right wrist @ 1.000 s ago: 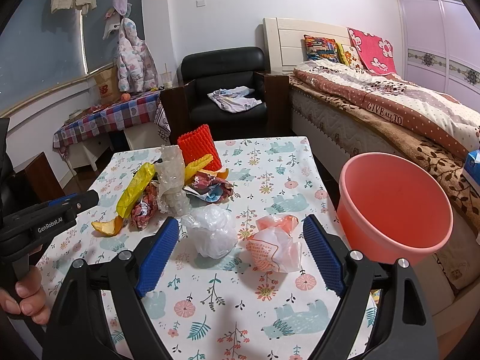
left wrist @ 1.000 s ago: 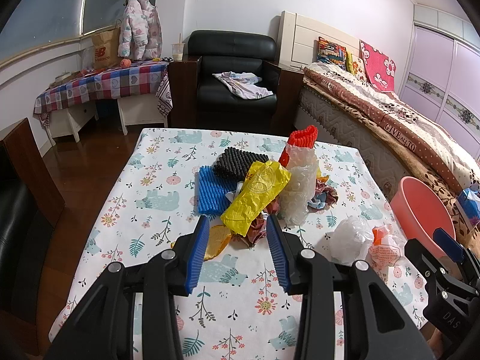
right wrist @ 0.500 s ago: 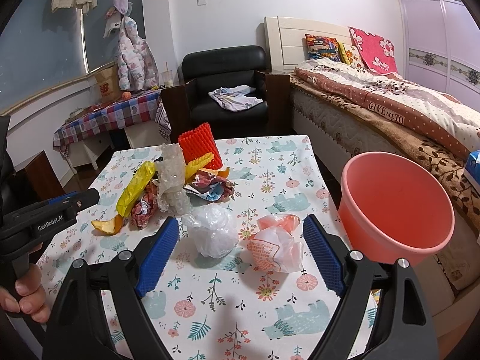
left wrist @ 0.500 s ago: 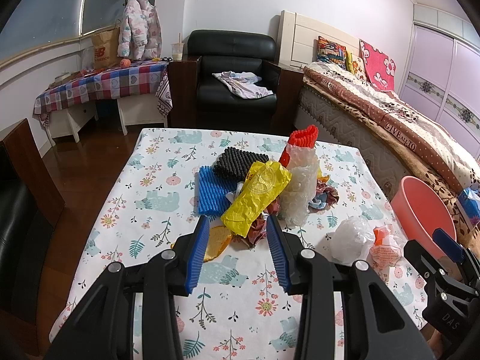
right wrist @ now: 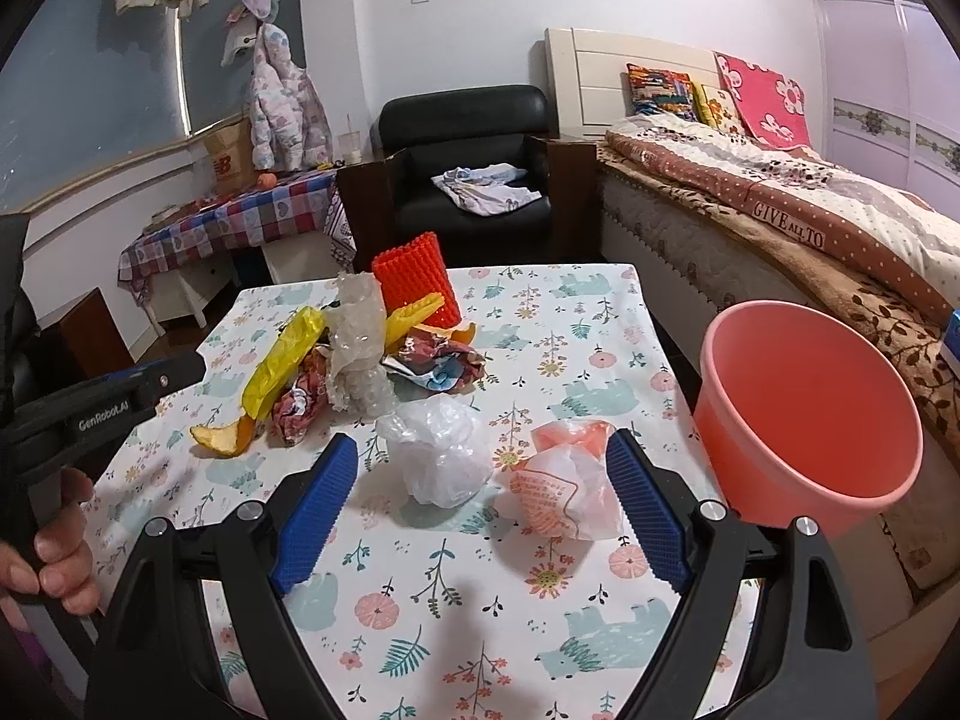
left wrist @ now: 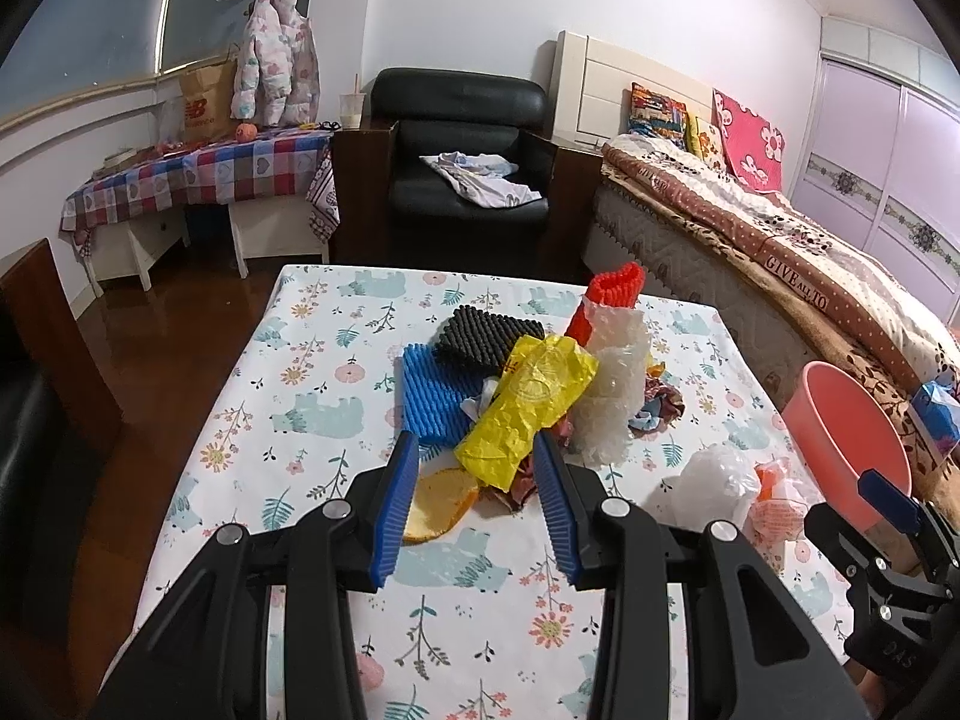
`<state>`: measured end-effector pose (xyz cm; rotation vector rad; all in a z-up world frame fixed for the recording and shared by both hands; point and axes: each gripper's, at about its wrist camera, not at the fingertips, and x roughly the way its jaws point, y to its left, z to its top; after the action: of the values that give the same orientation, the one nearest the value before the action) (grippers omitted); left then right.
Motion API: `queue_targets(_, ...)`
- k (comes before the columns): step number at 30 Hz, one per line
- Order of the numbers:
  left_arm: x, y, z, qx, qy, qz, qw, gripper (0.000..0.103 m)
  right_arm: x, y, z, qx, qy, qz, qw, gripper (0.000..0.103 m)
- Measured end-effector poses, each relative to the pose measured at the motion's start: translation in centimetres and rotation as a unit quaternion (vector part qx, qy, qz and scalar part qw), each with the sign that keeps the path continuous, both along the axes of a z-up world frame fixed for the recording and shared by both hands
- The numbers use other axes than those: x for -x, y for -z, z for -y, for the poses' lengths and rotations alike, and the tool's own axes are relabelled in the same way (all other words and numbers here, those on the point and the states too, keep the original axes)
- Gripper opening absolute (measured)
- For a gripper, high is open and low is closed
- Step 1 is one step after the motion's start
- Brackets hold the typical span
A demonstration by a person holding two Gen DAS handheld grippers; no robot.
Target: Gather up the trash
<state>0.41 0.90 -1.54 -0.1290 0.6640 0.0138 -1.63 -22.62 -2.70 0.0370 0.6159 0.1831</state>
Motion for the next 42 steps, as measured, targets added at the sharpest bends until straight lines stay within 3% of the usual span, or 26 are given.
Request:
queue_targets(5, -1.0, 0.1, -0.4, 0.008, 0.032, -0.001, 0.9995, 0.039, 0.0, 0.1, -0.2, -0.012, -0.025, 0.001, 1.0, 0.085)
queue_targets(13, -4.6, 1.9, 1.1, -0.013, 0.079, -0.03, 0.9963, 0.039, -0.6, 0.4, -0.6, -0.023, -0.058, -0.012, 0.998, 0.076)
queue_targets(19, -7.0, 3.6, 1.2, -0.02, 0.077, -0.058, 0.9951, 0.039, -1.7, 0.8, -0.4, -0.035, -0.065, -0.024, 0.997, 0.075)
queue_targets(27, -7.6, 4.0, 0.2, 0.003, 0.087, -0.063, 0.9942, 0.013, -3.5, 1.4, -0.9, -0.044, -0.085, -0.044, 0.995, 0.07)
queue_targets(31, -7.3, 3.5, -0.5, 0.026, 0.085, -0.06, 0.9942, 0.011, -4.3, 1.7, -1.0, -0.046, -0.087, -0.051, 0.994, 0.068)
queue_targets(37, -6.0, 1.7, -0.9, 0.04, 0.087, -0.038, 0.9947, 0.011, -5.4, 2.5, -1.2, -0.044, -0.091, -0.069, 0.992, 0.059)
queue_targets(42, -5.0, 0.4, -0.9, 0.043, 0.087, -0.022, 0.995, 0.011, -6.2, 3.3, -1.5, -0.041, -0.098, -0.092, 0.99, 0.041)
